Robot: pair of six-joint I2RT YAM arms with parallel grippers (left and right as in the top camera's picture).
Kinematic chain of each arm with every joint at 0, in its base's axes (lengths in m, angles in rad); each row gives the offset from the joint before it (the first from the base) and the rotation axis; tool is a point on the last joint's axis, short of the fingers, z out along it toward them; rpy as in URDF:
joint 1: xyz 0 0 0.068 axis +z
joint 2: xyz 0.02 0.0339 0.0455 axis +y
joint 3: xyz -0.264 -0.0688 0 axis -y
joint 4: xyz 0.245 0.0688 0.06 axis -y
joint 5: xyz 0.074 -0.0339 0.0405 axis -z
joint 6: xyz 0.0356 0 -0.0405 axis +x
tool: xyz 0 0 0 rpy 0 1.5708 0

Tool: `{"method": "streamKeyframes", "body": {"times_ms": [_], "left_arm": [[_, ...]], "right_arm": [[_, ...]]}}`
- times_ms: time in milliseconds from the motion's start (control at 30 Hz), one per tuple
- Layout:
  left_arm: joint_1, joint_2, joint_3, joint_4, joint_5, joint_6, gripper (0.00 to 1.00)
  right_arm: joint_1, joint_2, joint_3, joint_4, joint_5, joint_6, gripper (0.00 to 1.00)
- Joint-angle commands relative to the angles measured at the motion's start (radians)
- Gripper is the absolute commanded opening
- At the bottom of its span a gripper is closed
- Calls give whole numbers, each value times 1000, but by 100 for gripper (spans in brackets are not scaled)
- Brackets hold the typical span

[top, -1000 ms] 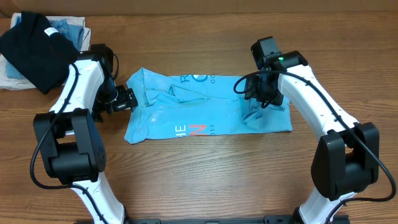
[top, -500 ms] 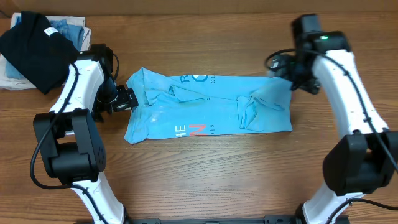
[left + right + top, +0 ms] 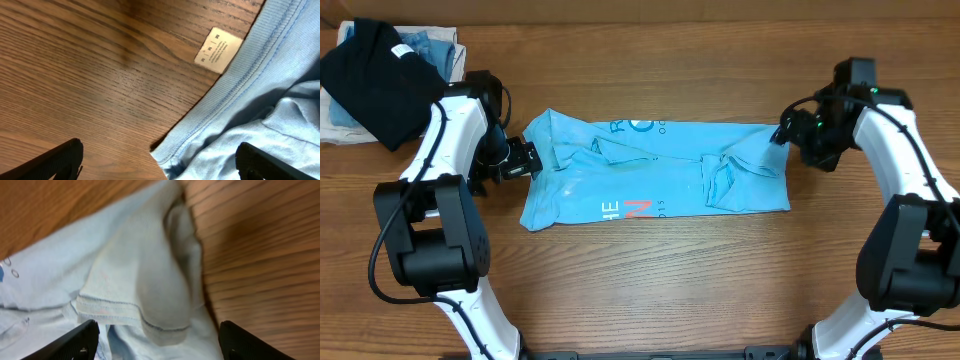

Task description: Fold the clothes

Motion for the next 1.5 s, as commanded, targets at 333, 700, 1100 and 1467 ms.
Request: {"method": "streamKeyframes", "body": {"times_ms": [333, 700, 1100, 1467], "left_arm": [[2, -13, -4, 1, 8, -21, 100], [2, -13, -4, 0, 8, -21, 100], [2, -13, -4, 1, 8, -21, 100], [2, -13, -4, 0, 8, -21, 100]], "right_arm": [[10, -5, -128, 120, -86, 8, 71], [10, -5, -150, 149, -103, 23, 66], [10, -5, -167, 165, -103, 37, 40], [10, -5, -158, 271, -285, 70, 4]]}}
